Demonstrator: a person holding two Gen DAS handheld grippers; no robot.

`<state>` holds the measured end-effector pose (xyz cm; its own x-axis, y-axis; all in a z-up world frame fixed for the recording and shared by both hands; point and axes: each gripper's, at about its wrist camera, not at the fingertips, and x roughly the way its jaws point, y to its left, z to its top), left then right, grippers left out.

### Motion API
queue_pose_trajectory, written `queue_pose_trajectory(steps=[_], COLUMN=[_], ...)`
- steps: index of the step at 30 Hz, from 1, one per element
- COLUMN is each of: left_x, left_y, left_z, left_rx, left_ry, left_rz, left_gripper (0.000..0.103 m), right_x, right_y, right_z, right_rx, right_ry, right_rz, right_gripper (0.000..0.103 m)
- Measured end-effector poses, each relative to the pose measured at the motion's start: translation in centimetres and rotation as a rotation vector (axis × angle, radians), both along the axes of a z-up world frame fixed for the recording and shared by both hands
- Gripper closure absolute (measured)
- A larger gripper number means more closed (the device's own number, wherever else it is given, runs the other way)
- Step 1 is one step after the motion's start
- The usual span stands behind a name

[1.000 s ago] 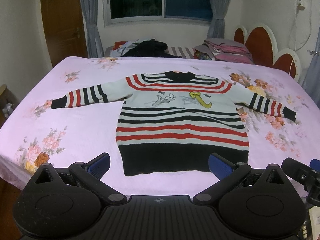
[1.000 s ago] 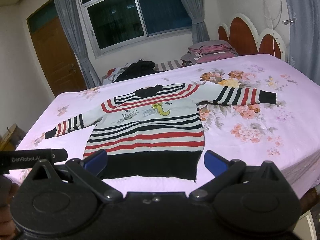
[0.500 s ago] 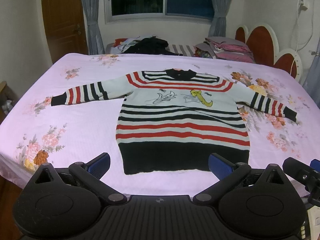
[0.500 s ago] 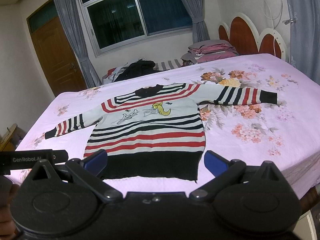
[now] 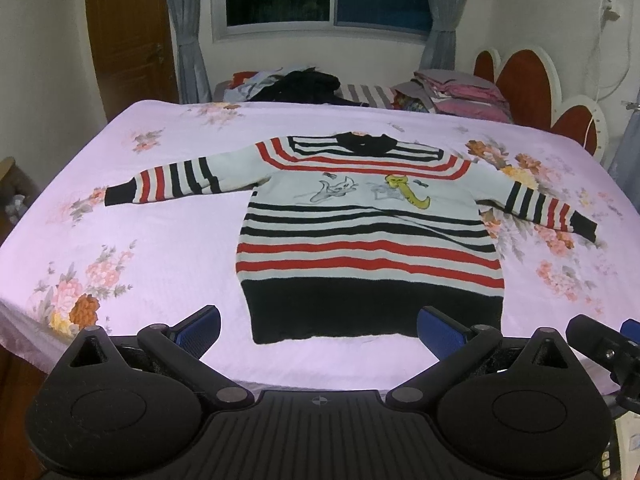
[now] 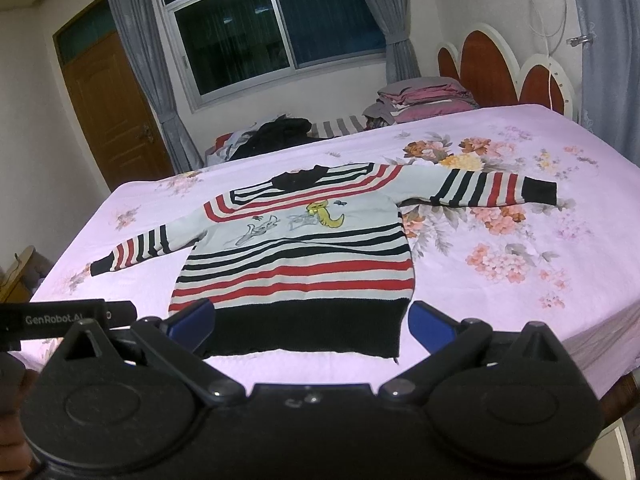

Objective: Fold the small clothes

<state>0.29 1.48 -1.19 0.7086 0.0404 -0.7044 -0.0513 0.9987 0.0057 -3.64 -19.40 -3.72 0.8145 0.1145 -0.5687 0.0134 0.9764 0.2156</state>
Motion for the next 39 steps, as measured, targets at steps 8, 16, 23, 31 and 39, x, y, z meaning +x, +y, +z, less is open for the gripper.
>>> queue_pose_trajectory(steps=[8,16,23,31,39], left_x=[0.2,0.2,0.3,0.5,1.9], left_y=[0.5,0.5,0.7,0.9,1.8], left_z=[-0.1,-0.2,-0.3,-0.2,-0.6], left_rx=[-0.003,-0.003,-0.002,-0.001,0.01], left_ry=[0.009,0.009,0.011,0.014,0.016], left_rz=[0.004,0.005,-0.001,-0.002,-0.012], left_gripper=[0.0,0.0,0.0,0.0,0.0], right_x=[-0.1,-0.1,0.0,0.1,1.2], right_y=[0.2,0.4,0.9,1.0,1.1], right_z=[-0.1,-0.3,-0.5,-0.5,-0.7], right_rx=[-0.001,-0.002,-0.005,-0.006,-0.009], right_ry=[0.002,0.006,0.013,0.017,0.031], right_rz=[0.001,0.001,0.0,-0.003,-0.02], right_gripper=[0.0,0.0,0.0,0.0,0.0])
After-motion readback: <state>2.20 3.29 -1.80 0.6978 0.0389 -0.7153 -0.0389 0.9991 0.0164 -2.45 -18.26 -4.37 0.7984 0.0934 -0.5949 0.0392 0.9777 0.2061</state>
